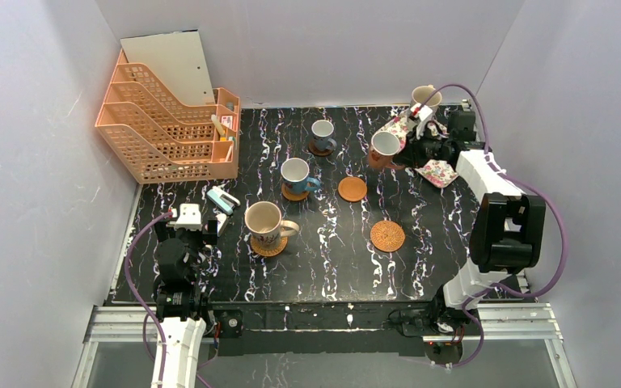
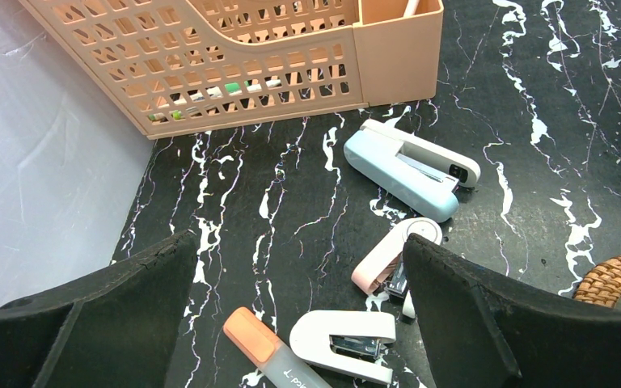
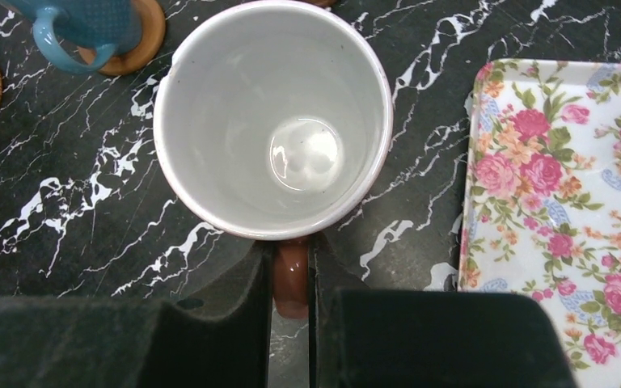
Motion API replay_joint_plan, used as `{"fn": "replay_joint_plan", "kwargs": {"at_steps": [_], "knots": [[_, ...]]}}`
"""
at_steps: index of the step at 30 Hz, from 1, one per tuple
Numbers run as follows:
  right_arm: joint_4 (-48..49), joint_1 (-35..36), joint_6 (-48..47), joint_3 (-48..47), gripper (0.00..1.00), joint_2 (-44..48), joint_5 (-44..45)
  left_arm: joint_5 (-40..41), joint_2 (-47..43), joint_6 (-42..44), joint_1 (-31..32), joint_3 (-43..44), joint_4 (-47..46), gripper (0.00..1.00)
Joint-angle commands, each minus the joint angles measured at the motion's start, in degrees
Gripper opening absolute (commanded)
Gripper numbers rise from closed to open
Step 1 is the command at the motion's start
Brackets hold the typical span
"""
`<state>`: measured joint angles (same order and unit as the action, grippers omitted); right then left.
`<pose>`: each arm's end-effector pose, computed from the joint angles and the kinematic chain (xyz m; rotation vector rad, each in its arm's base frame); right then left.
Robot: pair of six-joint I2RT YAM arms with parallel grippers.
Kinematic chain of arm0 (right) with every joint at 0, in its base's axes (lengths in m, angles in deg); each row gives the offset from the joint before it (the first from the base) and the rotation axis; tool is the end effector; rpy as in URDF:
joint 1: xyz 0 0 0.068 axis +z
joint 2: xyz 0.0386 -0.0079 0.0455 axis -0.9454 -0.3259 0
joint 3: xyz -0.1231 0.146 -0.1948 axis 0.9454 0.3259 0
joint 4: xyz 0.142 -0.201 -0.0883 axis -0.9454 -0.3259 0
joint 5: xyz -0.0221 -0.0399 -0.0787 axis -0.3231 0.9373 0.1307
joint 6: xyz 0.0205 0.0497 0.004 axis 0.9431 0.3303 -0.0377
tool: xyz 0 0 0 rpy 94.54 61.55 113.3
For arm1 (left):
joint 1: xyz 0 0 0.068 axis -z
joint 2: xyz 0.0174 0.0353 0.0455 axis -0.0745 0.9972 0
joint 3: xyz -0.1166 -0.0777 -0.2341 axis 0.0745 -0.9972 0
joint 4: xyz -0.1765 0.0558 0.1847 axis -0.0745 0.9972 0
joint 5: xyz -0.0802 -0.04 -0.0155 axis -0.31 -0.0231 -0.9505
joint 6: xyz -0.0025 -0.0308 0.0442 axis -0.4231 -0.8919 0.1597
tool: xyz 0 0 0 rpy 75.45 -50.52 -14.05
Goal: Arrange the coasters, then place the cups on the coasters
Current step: Place the cup on the coaster.
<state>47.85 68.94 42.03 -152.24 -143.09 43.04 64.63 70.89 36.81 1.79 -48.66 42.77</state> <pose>0.3690 0.0120 0.2622 -0.8311 1.9311 0.5840 0.1134 0.0084 0.2098 0.0820 1.5842 0.3003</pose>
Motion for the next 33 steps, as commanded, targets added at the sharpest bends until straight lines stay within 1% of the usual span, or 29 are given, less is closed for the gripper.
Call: {"fn": "replay_joint_plan", "kwargs": {"at_steps": [1, 3, 6, 11, 22, 33], "knots": [[3.25, 5.33, 1.61, -1.13, 0.01, 6.26, 1.36, 0.62, -0.37, 0.24, -0.23, -0.67, -0.72, 0.97], [4.11, 6.84, 2.03, 0.27, 0.01, 7.15, 1.75, 0.72, -0.56, 0.32, -0.24, -0.75, -0.61, 0.97], [6.05, 7.05, 2.76, 2.35, 0.01, 8.4, 1.63, 0.63, -0.79, 0.41, -0.24, -0.76, -0.52, 0.97], [6.69, 7.1, 0.05, 4.74, 0.01, 9.74, 3.63, 0.68, -0.67, 0.41, -0.24, -0.76, -0.67, 0.97], [-2.98, 8.24, -8.29, 2.23, 0.01, 4.03, 2.6, 0.86, -0.42, 0.33, -0.23, -0.76, -0.68, 0.97], [-3.33, 10.05, -8.81, 2.33, 0.01, 3.61, 3.0, 0.95, -0.6, 0.42, -0.24, -0.8, -0.71, 0.97]]}}
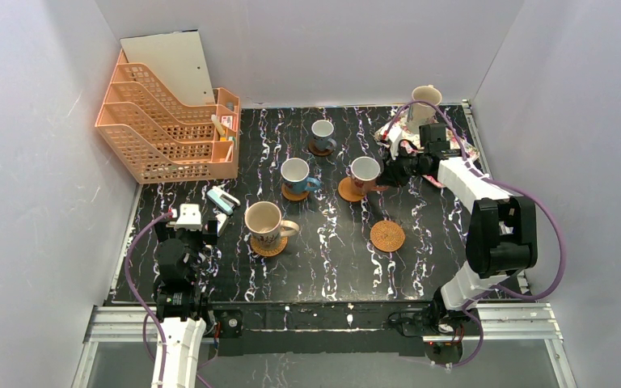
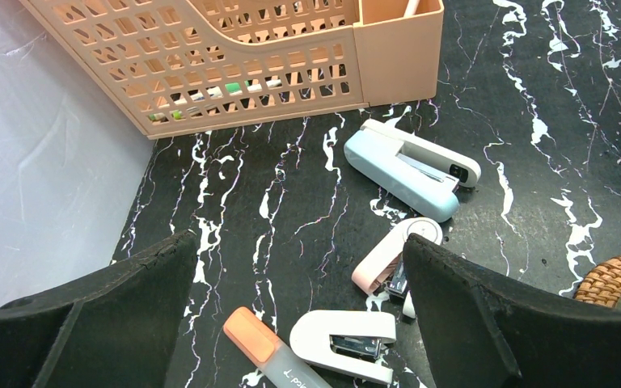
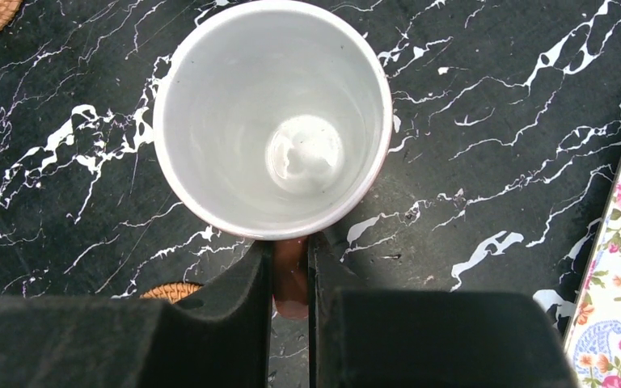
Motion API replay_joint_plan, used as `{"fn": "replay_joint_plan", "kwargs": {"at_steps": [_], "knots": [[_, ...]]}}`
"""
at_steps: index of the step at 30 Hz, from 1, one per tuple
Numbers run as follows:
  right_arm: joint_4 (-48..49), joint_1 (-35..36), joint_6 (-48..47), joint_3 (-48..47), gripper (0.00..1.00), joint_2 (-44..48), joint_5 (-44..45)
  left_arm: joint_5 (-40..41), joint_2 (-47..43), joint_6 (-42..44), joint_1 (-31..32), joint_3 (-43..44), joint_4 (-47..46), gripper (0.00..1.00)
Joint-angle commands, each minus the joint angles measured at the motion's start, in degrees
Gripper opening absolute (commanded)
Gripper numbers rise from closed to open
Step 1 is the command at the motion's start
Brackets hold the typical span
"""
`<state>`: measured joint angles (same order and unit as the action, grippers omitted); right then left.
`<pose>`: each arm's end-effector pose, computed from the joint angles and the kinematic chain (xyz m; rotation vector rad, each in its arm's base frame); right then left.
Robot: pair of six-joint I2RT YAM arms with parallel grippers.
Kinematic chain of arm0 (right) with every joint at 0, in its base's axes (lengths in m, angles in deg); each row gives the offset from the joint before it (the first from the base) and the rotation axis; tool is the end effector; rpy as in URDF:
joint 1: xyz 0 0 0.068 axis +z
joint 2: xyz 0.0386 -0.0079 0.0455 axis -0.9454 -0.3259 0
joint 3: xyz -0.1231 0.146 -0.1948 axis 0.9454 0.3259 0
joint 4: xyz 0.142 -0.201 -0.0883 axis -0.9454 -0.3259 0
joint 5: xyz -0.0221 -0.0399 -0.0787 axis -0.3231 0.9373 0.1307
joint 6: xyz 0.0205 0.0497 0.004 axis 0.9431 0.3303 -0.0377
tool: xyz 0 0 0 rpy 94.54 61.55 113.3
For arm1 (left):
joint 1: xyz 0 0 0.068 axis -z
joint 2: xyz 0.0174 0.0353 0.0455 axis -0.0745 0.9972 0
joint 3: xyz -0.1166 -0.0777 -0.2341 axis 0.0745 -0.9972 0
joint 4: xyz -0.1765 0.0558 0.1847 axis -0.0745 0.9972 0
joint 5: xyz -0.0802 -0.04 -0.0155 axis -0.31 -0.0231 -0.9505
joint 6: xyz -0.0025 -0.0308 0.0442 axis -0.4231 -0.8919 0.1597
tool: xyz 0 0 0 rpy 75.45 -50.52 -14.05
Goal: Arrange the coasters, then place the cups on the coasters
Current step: Place the cup on the coaster.
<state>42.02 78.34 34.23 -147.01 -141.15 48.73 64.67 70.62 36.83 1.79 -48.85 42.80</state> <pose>0.3408 0.0667 0.2359 -1.0840 1.9905 0.5782 0.1132 0.0084 0.2090 0.0816 1.5833 0.3011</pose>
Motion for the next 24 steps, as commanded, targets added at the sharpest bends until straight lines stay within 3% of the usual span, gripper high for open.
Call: {"fn": "replay_joint_plan", "kwargs": {"at_steps": [1, 24], "knots": [[2.69, 0.73, -1.01, -2.85, 0.01, 1.58, -2.74, 0.99, -0.32, 0.38, -0.24, -0.57, -0.82, 0.97], [5.68, 2.36, 0.4, -1.31, 0.01, 0.8, -2.31, 1.08, -0.42, 0.56, -0.24, -0.65, -0.87, 0.97]]}}
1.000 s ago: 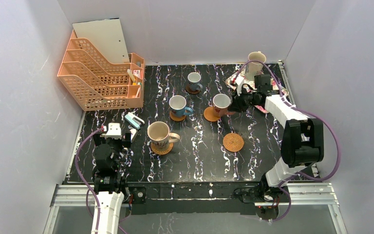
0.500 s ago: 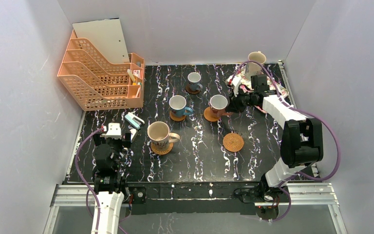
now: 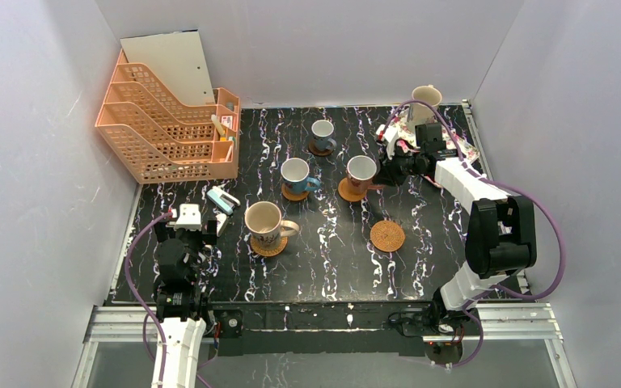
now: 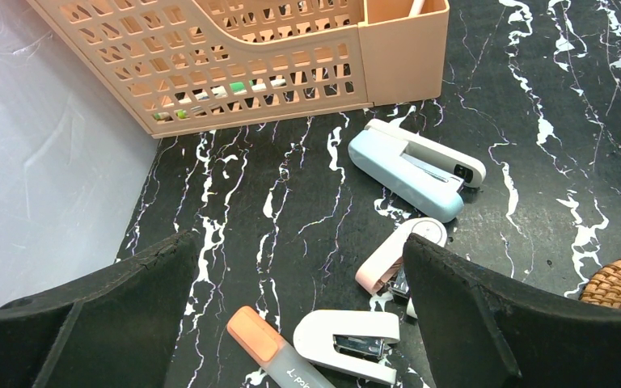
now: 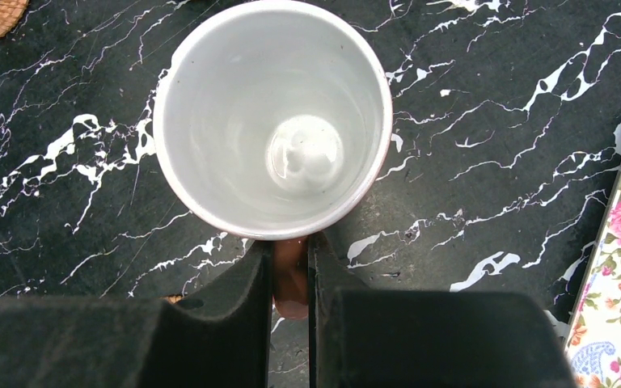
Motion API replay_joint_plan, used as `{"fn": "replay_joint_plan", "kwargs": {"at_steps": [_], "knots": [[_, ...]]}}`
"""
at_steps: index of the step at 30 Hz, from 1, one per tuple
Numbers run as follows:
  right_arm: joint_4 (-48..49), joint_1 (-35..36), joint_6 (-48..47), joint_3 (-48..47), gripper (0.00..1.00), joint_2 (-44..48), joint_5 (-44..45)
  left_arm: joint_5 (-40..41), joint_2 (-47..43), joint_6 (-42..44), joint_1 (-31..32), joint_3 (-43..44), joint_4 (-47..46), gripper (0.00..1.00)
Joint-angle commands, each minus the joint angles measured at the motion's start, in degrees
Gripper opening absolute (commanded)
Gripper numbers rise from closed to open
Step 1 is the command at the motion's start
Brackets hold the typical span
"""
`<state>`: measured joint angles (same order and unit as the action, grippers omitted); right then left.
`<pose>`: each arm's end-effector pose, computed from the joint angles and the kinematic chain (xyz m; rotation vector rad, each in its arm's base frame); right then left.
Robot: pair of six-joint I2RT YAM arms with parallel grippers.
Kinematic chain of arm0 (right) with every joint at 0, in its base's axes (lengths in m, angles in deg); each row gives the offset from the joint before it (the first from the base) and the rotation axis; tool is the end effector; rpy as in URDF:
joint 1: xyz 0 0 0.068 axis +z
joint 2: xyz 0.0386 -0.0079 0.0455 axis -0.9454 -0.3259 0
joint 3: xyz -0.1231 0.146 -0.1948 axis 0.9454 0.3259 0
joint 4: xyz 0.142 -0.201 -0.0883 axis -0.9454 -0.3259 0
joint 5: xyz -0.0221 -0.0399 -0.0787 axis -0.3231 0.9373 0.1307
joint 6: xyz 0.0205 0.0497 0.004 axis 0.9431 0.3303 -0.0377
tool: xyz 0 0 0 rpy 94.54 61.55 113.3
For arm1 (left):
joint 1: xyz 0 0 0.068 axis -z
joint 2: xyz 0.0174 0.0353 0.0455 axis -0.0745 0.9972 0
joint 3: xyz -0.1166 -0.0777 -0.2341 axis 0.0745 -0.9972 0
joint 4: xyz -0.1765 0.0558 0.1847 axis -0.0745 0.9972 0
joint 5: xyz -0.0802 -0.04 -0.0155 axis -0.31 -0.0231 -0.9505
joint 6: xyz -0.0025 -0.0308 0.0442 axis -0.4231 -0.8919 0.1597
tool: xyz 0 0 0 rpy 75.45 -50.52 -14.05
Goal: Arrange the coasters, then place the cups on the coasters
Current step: Place the cup on the coaster.
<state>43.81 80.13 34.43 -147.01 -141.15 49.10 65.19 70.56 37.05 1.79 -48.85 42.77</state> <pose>0.3411 0.0775 0.2378 -1.1119 1.9538 0.5735 0.1130 0.0087 0.2091 0.0773 1.5825 0.3113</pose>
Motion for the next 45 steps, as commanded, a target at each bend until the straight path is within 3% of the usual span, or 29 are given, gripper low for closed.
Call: {"fn": "replay_joint_plan", "kwargs": {"at_steps": [1, 45], "knots": [[3.89, 0.68, 0.18, -1.29, 0.01, 0.7, -2.51, 0.49, -0.32, 0.38, -0.24, -0.65, -0.83, 0.97], [5.65, 1.0, 1.61, -0.73, 0.01, 0.94, -2.58, 0.54, -0.62, 0.51, -0.21, -0.74, -0.76, 0.97]]}}
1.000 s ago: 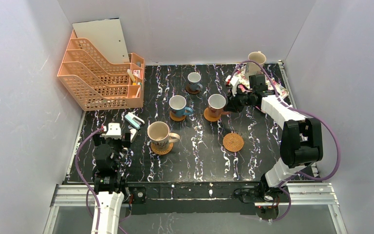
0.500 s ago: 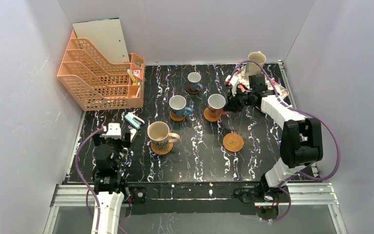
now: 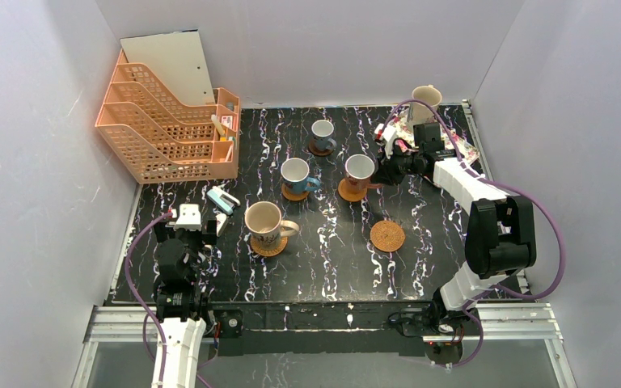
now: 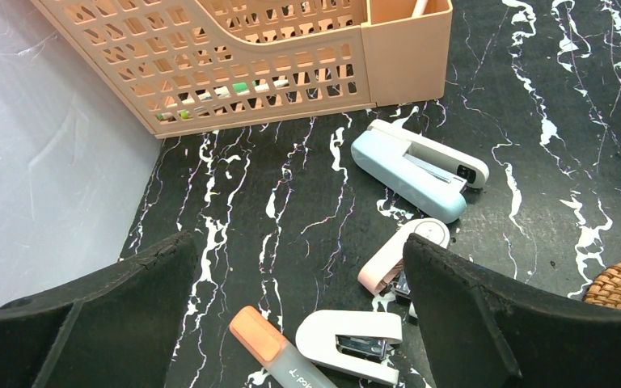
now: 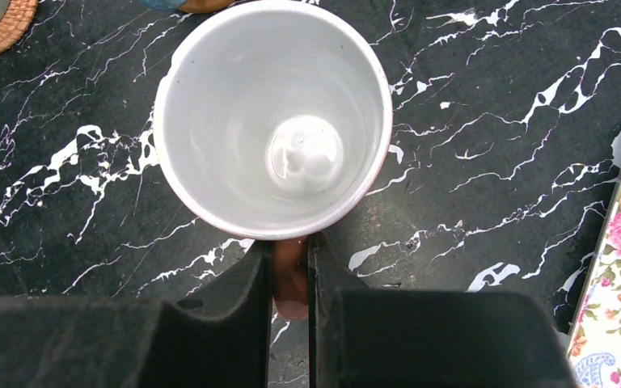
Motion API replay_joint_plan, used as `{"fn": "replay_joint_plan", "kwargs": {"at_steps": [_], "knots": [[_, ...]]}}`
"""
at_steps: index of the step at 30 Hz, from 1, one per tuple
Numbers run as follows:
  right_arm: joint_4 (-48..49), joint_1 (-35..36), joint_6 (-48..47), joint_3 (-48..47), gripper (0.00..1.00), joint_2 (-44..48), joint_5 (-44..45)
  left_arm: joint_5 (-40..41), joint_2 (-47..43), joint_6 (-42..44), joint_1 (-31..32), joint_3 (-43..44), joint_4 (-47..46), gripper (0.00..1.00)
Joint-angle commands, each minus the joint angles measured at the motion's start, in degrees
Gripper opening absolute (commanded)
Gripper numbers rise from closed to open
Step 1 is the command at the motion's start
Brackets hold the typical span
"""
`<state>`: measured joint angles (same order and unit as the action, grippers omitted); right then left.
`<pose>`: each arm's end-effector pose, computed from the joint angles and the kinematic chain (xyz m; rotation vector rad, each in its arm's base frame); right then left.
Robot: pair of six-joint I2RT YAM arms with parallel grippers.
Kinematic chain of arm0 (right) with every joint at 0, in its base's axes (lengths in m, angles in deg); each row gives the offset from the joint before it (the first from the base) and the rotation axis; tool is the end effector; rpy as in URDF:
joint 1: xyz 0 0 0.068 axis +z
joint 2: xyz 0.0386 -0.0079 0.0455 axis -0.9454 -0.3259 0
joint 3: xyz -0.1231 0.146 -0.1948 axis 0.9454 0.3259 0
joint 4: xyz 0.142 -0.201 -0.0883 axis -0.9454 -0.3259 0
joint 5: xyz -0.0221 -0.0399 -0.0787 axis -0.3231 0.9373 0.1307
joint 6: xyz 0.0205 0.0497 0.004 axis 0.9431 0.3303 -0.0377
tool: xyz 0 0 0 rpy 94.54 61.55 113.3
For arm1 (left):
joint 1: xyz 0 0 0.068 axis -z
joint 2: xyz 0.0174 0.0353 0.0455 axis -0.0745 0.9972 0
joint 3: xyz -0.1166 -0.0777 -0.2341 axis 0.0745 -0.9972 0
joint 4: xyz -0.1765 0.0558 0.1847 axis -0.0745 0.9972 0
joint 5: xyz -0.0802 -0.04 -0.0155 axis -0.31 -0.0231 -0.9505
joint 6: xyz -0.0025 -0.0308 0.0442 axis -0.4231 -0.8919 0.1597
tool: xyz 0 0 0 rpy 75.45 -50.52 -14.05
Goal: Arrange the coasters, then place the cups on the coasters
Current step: Place the cup on the coaster.
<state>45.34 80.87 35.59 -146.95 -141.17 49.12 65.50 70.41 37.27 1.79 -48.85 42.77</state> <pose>0.3419 0.0822 0.2392 -1.1063 1.9380 0.5784 0.1127 0.0089 0.2094 0.0757 1.5804 0.3186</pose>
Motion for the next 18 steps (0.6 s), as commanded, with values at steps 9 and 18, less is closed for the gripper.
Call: {"fn": "replay_joint_plan", "kwargs": {"at_steps": [9, 18], "knots": [[3.98, 0.26, 0.51, -0.8, 0.01, 0.5, -3.21, 0.62, -0.04, 0.22, -0.22, -0.65, -1.01, 0.97], [4.56, 0.22, 1.12, -0.53, 0.01, 0.38, -3.91, 0.53, -0.28, 0.27, -0.23, -0.74, -0.94, 0.97]]}}
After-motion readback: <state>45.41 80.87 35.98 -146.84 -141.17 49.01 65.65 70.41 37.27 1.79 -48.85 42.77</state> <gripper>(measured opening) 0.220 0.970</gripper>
